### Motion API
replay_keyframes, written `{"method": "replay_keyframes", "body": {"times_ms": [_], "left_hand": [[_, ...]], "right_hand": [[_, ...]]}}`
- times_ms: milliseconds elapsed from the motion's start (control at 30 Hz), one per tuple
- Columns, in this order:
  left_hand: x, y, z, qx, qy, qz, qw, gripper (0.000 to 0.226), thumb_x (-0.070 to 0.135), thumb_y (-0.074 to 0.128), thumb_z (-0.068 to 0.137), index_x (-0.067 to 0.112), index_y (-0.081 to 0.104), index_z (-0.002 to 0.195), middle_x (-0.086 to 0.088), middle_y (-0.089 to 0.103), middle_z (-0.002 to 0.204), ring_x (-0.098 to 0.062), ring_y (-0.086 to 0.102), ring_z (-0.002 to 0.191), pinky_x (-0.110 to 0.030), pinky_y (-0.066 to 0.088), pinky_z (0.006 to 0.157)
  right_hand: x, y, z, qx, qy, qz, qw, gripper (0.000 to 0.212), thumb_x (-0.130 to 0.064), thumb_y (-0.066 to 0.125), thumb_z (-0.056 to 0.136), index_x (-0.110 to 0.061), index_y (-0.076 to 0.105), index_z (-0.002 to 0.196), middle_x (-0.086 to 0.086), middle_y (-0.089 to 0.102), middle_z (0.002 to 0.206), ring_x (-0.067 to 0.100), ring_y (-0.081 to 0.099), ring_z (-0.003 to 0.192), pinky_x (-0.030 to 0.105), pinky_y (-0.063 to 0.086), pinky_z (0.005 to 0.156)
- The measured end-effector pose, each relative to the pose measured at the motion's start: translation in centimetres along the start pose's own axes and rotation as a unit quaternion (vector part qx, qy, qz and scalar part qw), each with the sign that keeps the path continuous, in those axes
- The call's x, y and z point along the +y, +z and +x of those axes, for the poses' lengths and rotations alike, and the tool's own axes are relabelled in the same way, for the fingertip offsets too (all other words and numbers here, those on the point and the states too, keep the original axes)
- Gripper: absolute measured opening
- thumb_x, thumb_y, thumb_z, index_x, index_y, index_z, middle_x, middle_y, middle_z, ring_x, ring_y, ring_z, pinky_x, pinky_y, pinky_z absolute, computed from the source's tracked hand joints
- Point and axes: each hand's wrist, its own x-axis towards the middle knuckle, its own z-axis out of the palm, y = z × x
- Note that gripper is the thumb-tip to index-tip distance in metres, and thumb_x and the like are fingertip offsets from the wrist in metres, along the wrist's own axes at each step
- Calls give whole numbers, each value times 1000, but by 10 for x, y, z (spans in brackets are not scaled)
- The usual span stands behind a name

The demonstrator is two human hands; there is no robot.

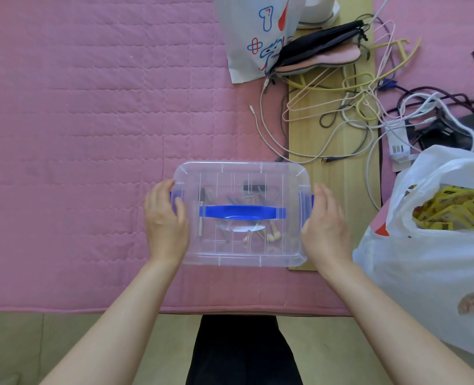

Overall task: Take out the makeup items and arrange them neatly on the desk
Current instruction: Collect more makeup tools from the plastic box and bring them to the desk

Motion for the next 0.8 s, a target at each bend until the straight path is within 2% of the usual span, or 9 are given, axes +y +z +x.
{"method": "replay_keyframes", "body": {"times_ms": [100, 133, 233, 300, 400, 600, 800], "left_hand": [[13, 5, -9, -56, 132, 29, 989, 36, -1, 55, 90, 1, 56, 126, -14, 53, 132, -31, 44, 126, -40, 31, 112], [17, 7, -12, -76, 162, 36, 983, 36, 0, 57, 90, 1, 57, 126, -12, 53, 134, -31, 44, 128, -42, 32, 112], [23, 14, -18, -127, 209, 55, 968, 39, 7, 61, 90, 4, 57, 128, -9, 50, 140, -28, 38, 136, -45, 33, 112], [23, 19, -22, -148, 234, 81, 958, 41, 12, 65, 88, 6, 57, 128, -8, 47, 144, -27, 34, 140, -47, 26, 115], [22, 24, -27, -167, 239, 116, 950, 37, 19, 67, 88, 9, 59, 122, -6, 42, 148, -29, 27, 143, -49, 15, 118], [19, 31, -27, -160, 233, 116, 952, 24, 19, 65, 90, 8, 61, 111, -8, 40, 149, -33, 28, 142, -54, 20, 115], [26, 23, -23, -158, 243, 119, 950, 25, 24, 63, 91, 12, 61, 112, -6, 39, 151, -32, 23, 144, -58, 16, 115]], "right_hand": [[-16, -6, -8, 5, -92, -26, 995, 63, -25, 33, 81, -4, 40, 141, 18, 34, 151, 39, 31, 140, 51, 36, 108], [-20, -5, -10, -4, -123, -31, 992, 62, -29, 32, 83, -3, 44, 138, 18, 35, 150, 40, 31, 139, 54, 37, 108], [-29, 4, -12, -36, -179, -40, 982, 49, -17, 51, 92, -8, 45, 140, 14, 30, 154, 36, 24, 144, 55, 28, 112], [-33, 11, -12, -46, -198, -61, 977, 51, -24, 57, 93, -12, 44, 141, 11, 28, 156, 34, 20, 145, 56, 23, 115], [-38, 14, -13, -41, -205, -101, 973, 51, -32, 65, 88, -17, 52, 135, 11, 36, 152, 36, 29, 142, 61, 26, 111], [-43, 20, -11, -21, -185, -116, 976, 42, -17, 76, 79, -20, 62, 119, 11, 44, 147, 37, 35, 138, 64, 29, 107], [-43, 15, -14, 25, -187, -87, 978, 38, -14, 76, 80, -20, 62, 115, 11, 44, 147, 37, 34, 139, 66, 28, 106]]}}
